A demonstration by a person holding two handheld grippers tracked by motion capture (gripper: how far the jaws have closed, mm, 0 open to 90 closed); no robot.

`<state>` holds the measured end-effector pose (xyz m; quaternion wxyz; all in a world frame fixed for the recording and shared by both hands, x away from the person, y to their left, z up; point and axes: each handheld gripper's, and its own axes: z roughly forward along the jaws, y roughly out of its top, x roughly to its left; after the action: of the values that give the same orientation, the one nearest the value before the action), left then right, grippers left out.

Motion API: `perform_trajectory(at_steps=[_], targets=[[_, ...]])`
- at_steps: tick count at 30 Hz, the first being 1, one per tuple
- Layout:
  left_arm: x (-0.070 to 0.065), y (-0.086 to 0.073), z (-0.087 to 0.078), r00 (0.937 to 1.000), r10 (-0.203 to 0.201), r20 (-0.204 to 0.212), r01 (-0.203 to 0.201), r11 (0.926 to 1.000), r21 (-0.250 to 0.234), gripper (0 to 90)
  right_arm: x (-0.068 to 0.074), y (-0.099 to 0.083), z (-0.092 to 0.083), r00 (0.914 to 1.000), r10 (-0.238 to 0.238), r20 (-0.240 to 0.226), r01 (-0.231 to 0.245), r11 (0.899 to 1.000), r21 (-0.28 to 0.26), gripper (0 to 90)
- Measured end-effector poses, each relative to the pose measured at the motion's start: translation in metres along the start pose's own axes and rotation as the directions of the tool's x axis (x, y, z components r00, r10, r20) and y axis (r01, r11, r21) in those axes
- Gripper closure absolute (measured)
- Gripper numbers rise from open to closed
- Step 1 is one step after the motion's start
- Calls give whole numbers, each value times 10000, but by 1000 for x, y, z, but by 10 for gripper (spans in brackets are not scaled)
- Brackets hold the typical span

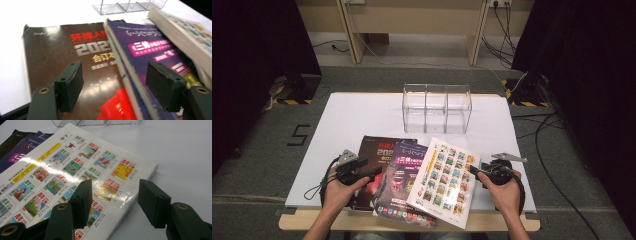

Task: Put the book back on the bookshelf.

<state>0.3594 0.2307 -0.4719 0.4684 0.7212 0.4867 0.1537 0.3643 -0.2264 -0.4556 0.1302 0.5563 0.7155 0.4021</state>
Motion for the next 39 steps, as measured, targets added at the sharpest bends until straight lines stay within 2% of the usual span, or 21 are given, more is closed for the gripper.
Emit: perform_trajectory(at_steps=[3,4,6,8,9,10,14,15,16,20,22,27,31,33,34,37,39], targets=[[-4,4,2,10000,-11,52,11,10000,86,300,3,0,-3,10000,-25,-15,25,10000,80,473],[-8,6,4,9998,-23,218,21,10000,85,303,4,0,-4,10000,-28,-71,29,9999,123,472],[-11,7,4,9996,-43,283,39,9999,124,309,5,-1,-4,9999,31,-127,-29,9999,162,472],[-16,8,6,9985,-87,545,78,9998,159,322,7,-7,-5,9998,109,-138,-103,9991,404,469],[-22,9,10,9959,-188,889,166,9996,248,322,8,-9,-5,9996,203,-182,-194,9987,468,468],[-22,9,10,9959,-188,889,166,9996,248,324,7,-10,-5,9997,182,-164,-174,9987,475,468],[-36,15,18,9903,-76,1386,28,9994,346,333,7,-12,-6,9989,379,-264,-363,9977,571,466],[-43,18,23,9844,-138,1751,53,9988,488,337,7,-11,-6,9988,398,-271,-381,9975,598,466],[-43,18,23,9844,-138,1751,53,9988,488,341,6,-11,-6,9990,351,-268,-335,9976,601,466],[-58,25,37,9689,-190,2466,-23,9963,859,354,5,-10,-4,9983,507,-281,-486,9963,705,465],[-65,27,45,9638,-117,2664,-167,9944,1041,378,5,-11,-2,9978,583,-316,-556,9952,806,465],[-81,33,64,9460,-362,3222,-159,9874,1577,396,5,-12,1,9971,679,-346,-644,9934,945,462],[-88,38,77,9424,-460,3313,-148,9838,1787,408,5,-12,2,9964,765,-359,-725,9923,1004,461],[-89,39,84,9343,-815,3472,128,9805,1959,411,5,-13,2,9958,839,-362,-794,9907,1100,460],[-90,40,87,9334,-873,3481,163,9792,2020,416,5,-13,2,9958,839,-365,-794,9906,1115,459],[-92,41,93,9361,-844,3415,80,9756,2193,426,4,-14,4,9961,792,-387,-745,9911,1099,459],[-94,42,96,9449,-755,3185,24,9746,2240,439,3,-16,5,9954,877,-386,-826,9895,1188,460]])
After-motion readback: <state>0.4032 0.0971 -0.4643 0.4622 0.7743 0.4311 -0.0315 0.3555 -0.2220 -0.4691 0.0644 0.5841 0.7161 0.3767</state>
